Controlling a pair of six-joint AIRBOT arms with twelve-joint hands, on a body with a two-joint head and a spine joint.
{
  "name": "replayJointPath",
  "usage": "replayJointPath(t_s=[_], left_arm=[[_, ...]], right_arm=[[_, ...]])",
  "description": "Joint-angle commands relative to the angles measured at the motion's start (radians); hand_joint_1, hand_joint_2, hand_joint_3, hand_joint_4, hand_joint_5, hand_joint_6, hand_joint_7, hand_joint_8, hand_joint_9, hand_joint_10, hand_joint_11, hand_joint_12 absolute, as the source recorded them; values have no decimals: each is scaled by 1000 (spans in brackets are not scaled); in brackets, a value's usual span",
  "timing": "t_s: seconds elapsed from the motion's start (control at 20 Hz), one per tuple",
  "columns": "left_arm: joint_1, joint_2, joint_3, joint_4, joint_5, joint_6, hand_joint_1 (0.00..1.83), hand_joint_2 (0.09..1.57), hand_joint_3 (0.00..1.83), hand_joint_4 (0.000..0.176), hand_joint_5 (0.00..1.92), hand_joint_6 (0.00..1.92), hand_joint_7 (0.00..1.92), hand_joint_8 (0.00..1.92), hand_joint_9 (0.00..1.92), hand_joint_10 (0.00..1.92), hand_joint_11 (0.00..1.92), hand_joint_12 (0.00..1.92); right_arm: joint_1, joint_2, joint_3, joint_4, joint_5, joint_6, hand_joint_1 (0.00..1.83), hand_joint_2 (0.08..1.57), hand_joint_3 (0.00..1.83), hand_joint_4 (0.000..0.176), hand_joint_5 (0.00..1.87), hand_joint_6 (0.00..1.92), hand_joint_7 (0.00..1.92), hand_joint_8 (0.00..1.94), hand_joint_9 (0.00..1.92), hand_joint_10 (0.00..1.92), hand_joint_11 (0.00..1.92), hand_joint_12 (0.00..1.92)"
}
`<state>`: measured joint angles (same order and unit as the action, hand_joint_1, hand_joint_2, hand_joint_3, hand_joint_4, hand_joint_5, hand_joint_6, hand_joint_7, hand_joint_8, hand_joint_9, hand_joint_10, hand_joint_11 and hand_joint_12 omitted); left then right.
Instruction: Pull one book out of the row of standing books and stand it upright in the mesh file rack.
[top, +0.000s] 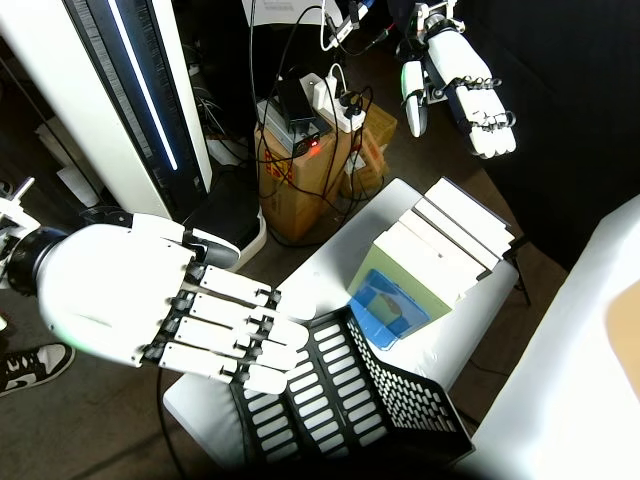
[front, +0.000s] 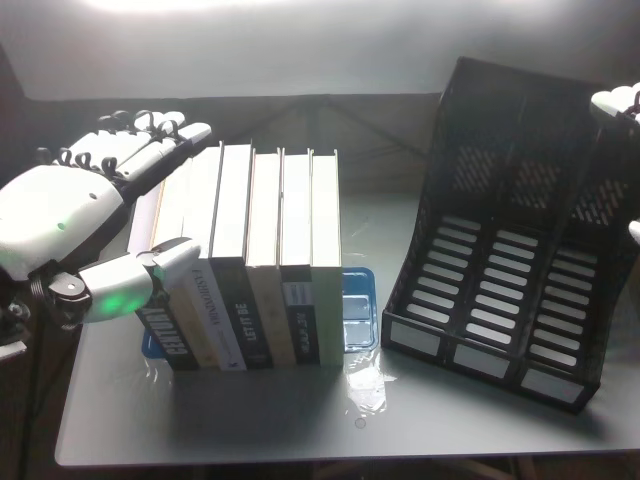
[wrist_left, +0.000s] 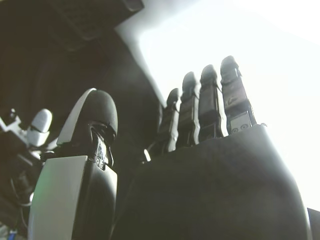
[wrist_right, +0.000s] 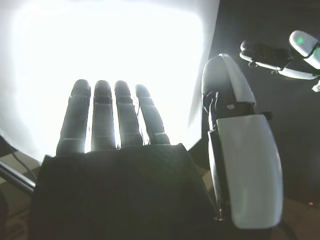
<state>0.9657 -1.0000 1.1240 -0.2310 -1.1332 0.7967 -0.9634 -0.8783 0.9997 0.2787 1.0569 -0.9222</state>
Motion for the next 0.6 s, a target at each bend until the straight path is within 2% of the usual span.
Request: replayJointPath(t_s=[0.0, 0.1, 0.15, 0.25, 0.4, 0.45, 0.5, 0.55], left_arm=[[-11, 2, 8, 5, -95, 8, 351, 1375, 25, 53, 53, 19, 0, 0, 0, 0, 0, 7], [-32, 6, 8, 20, -47, 41, 340, 1384, 13, 57, 73, 16, 0, 0, 0, 0, 0, 0], [-46, 6, 10, 32, -15, 55, 285, 1372, 6, 66, 99, 22, 0, 0, 0, 0, 0, 0], [-64, 6, 16, 47, 19, 61, 206, 1344, 0, 93, 158, 38, 0, 0, 0, 0, 0, 0], [-107, 1, 18, 72, 99, 114, 180, 1297, 0, 99, 258, 31, 0, 0, 0, 0, 0, 0], [-118, -1, 18, 77, 118, 130, 197, 1278, 0, 78, 305, 38, 0, 0, 0, 0, 0, 0], [-132, -5, 18, 81, 144, 152, 130, 1264, 0, 66, 323, 39, 0, 0, 0, 0, 0, 0], [-145, -8, 19, 83, 170, 178, 97, 1256, 0, 62, 330, 37, 0, 0, 0, 0, 0, 0]], right_arm=[[6, 3, 3, 6, 111, -6, 731, 1346, 28, 0, 8, 3, 0, 0, 0, 0, 0, 0], [6, 0, 7, 7, 104, -8, 750, 1350, 20, 0, 7, 2, 0, 0, 0, 0, 0, 0], [6, -1, 9, 10, 100, -9, 781, 1350, 16, 0, 10, 3, 0, 0, 0, 0, 0, 0], [5, -1, 10, 15, 96, -10, 738, 1364, 15, 0, 9, 4, 0, 0, 0, 0, 0, 0], [-4, -4, 14, 37, 96, -13, 718, 1375, 13, 0, 1, 0, 0, 0, 0, 0, 0, 0], [-6, -5, 15, 40, 96, -13, 698, 1377, 12, 0, 0, 0, 0, 0, 0, 0, 0, 0], [-11, -6, 15, 46, 96, -13, 694, 1372, 8, 0, 10, 4, 0, 0, 0, 0, 0, 0], [-14, -7, 16, 51, 96, -13, 703, 1374, 7, 0, 18, 7, 0, 0, 0, 0, 0, 0]])
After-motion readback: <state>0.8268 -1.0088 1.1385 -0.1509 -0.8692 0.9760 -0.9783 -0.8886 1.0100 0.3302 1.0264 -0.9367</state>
